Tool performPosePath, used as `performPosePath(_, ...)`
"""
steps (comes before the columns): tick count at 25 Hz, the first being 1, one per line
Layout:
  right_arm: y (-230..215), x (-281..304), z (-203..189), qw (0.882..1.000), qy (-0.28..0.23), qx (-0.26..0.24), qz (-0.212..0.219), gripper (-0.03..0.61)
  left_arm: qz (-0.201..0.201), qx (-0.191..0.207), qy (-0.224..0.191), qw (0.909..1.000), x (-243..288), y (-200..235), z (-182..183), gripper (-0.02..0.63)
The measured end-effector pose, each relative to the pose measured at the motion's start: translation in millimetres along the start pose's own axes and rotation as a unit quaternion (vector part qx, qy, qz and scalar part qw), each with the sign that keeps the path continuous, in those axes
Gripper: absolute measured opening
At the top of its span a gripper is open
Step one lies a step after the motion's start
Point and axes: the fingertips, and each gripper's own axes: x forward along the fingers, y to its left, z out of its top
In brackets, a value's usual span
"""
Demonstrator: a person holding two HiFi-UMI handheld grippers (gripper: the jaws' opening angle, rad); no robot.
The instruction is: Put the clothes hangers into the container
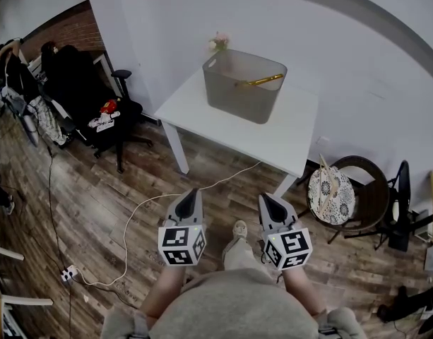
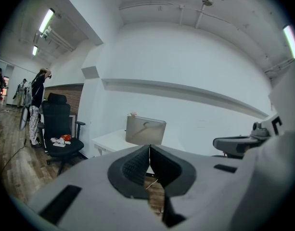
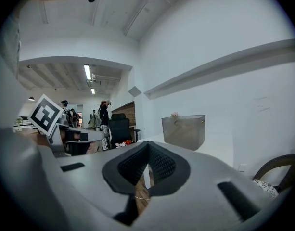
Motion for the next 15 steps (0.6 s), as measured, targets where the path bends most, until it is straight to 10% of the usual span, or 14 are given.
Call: performPosePath(15, 5.5, -9.2, -2.5, 1.000, 0.005, -0.001, 0.004, 0.000, -0.001, -0.007, 0.008, 0.9999, -9.3, -1.5, -4.6, 0.008)
